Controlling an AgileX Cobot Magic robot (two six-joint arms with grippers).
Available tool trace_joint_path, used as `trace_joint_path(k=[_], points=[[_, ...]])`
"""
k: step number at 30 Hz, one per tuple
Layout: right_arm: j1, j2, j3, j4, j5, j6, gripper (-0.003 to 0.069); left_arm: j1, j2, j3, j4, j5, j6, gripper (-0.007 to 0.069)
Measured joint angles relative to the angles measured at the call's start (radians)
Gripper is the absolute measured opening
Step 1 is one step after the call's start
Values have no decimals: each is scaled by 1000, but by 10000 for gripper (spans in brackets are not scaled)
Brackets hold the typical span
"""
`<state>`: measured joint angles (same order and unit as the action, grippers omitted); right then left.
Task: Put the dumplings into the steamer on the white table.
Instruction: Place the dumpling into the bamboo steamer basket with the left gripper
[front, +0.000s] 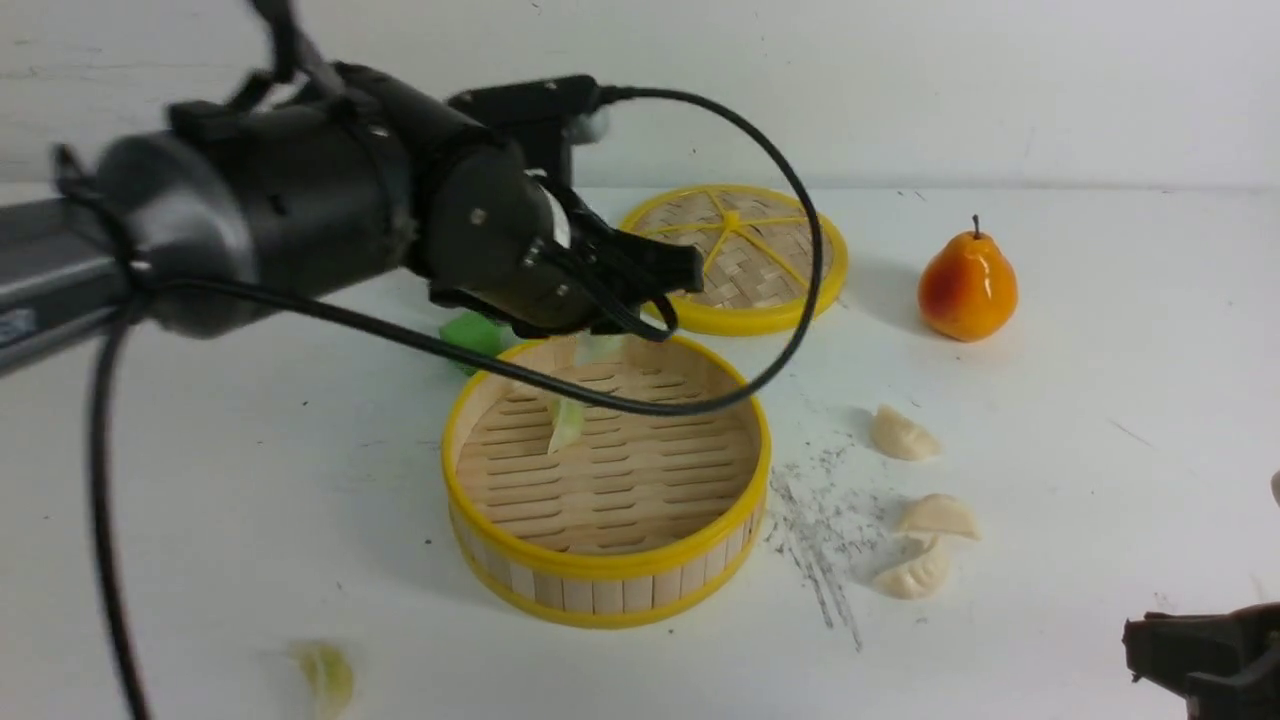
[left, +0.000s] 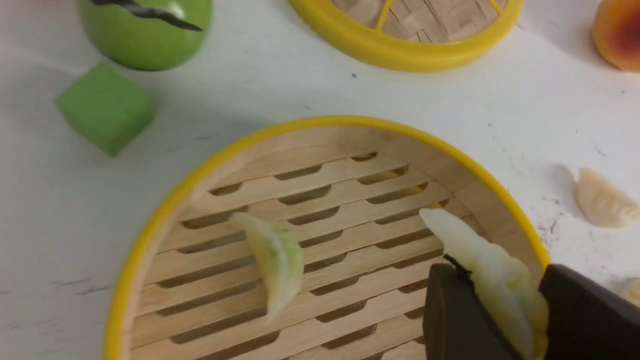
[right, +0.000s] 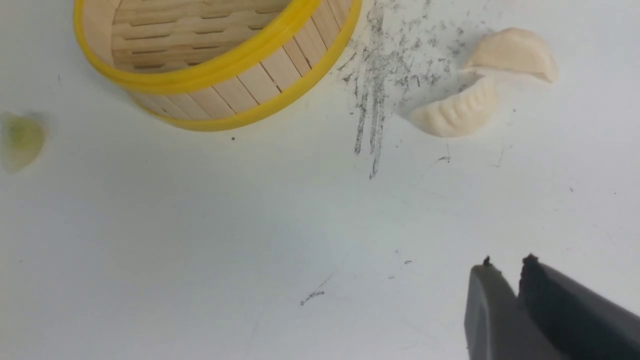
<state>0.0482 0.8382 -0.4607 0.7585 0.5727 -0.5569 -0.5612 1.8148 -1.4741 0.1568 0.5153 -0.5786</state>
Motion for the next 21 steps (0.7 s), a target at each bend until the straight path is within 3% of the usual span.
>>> trace_joint_path(k=[7,15,21], points=[[0,0,0,1,-3,0,97,6,244,-159,1,52,-87,200],[0,0,0,1,6,0,104,6,331,-201,61,65,-263,204],[0,0,0,1,7,0,107,10,339,-205,100,70,-368,360]])
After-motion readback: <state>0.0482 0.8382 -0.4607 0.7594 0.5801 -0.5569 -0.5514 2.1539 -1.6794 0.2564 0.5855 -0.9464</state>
